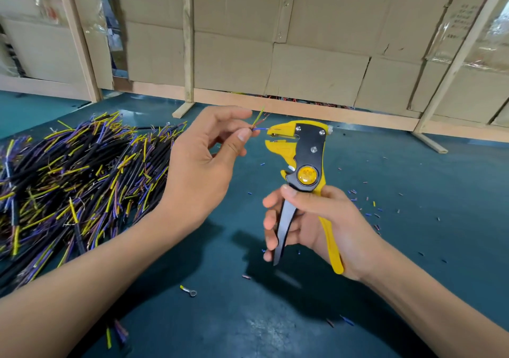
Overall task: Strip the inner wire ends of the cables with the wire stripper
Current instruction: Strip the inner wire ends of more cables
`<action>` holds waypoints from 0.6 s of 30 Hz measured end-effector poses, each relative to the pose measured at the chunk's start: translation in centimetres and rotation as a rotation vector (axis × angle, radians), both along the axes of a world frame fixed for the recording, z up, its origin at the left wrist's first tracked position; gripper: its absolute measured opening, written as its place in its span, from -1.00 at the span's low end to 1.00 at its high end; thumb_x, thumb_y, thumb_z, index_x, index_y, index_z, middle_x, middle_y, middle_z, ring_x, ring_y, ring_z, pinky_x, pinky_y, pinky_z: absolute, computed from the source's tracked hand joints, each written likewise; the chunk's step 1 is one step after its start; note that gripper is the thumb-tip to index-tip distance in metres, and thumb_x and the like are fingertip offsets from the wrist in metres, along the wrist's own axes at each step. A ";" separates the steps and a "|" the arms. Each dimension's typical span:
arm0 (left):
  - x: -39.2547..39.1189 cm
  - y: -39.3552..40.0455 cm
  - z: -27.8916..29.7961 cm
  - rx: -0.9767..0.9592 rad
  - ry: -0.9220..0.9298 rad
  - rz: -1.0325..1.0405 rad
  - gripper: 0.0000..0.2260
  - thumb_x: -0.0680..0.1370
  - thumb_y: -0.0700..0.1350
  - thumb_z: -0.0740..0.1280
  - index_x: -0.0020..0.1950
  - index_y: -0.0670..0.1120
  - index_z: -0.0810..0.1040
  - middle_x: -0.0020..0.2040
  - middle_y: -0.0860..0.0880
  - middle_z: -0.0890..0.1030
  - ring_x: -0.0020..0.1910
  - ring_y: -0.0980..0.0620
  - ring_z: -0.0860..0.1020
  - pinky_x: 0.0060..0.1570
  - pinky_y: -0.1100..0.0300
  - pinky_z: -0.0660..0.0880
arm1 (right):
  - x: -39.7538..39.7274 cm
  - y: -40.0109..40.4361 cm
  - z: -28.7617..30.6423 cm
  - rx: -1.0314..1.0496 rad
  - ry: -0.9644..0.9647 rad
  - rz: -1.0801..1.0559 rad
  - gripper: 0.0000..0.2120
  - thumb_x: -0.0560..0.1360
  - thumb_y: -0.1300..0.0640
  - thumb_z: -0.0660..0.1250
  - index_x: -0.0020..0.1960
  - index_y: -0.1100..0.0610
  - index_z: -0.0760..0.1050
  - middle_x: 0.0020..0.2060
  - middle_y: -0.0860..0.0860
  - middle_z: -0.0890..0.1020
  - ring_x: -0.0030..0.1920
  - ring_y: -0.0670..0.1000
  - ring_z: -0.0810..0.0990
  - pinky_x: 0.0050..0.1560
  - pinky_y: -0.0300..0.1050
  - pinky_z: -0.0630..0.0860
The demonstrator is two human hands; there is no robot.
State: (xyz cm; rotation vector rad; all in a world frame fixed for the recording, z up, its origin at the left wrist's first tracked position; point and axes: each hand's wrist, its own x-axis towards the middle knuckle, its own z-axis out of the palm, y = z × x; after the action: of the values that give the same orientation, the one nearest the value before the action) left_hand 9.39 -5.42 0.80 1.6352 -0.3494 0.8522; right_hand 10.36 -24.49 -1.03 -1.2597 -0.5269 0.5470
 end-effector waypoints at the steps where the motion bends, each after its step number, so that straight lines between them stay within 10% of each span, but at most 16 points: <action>1: 0.0 0.0 0.0 0.002 0.000 -0.004 -0.79 0.63 -0.24 0.33 0.13 0.08 0.52 -0.09 0.10 0.71 -0.23 0.07 0.57 -0.23 0.31 0.42 | 0.0 0.0 -0.1 0.002 -0.015 0.011 -0.76 0.55 0.12 0.36 -0.03 0.33 0.59 -0.21 0.31 0.59 -0.31 0.26 0.58 -0.17 0.30 0.59; 18: -0.3 0.0 -0.1 0.099 -0.036 0.017 -0.82 0.59 -0.18 0.39 0.16 0.00 0.54 -0.10 0.10 0.72 -0.14 -0.11 0.62 -0.23 -0.26 0.48 | 0.4 -0.1 -1.3 0.108 -0.039 0.168 -0.70 0.44 0.09 0.55 -0.08 0.24 0.49 -0.25 0.24 0.53 -0.25 0.25 0.57 -0.13 0.27 0.57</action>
State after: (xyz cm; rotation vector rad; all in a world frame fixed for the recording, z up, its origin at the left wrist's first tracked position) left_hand 9.07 -5.44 0.69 1.7177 -0.4087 0.8905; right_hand 10.74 -24.57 -2.33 -1.1316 -0.6908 0.6276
